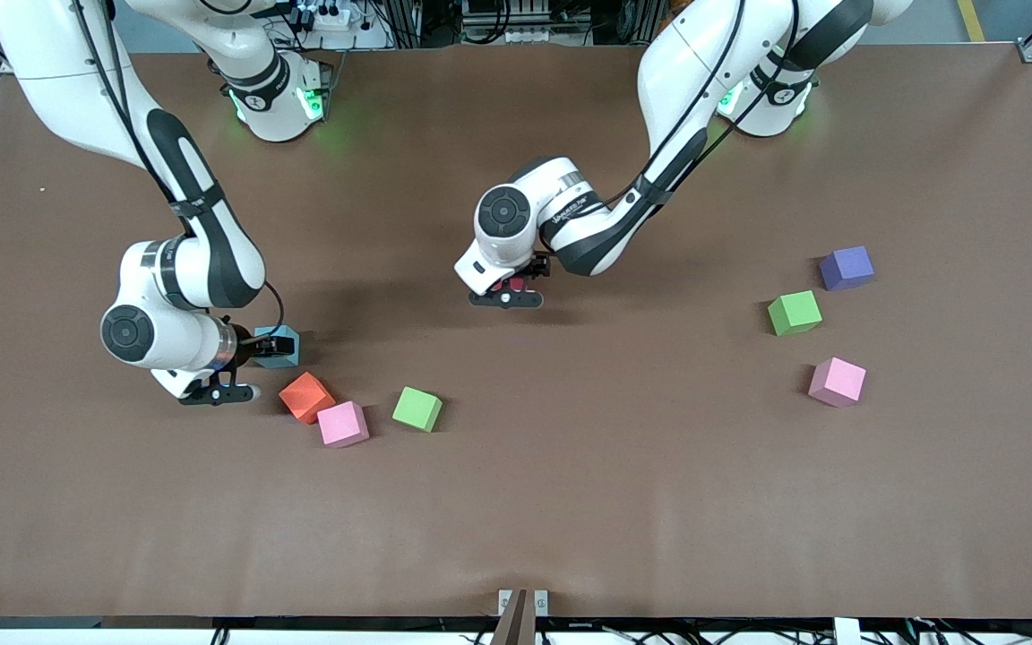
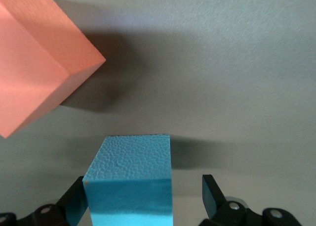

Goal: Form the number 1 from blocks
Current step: 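Lower the red cube onto the table and open the left gripper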

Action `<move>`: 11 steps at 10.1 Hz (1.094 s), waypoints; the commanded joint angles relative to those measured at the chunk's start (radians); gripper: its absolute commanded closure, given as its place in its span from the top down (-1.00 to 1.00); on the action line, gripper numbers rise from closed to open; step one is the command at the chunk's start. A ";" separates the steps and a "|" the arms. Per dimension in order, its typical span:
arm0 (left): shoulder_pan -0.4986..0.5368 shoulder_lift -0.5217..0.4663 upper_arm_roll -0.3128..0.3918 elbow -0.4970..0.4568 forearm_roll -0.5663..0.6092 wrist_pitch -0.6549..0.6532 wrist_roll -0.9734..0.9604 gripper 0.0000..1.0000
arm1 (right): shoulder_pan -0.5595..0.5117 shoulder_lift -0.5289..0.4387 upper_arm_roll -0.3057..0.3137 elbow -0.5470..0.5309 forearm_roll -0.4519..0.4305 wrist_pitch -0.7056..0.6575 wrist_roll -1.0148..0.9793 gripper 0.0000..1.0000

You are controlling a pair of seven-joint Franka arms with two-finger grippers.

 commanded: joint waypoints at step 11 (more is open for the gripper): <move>0.424 -0.339 0.011 -0.053 0.044 -0.268 0.000 1.00 | 0.079 -0.222 -0.040 -0.037 0.032 -0.108 0.062 0.16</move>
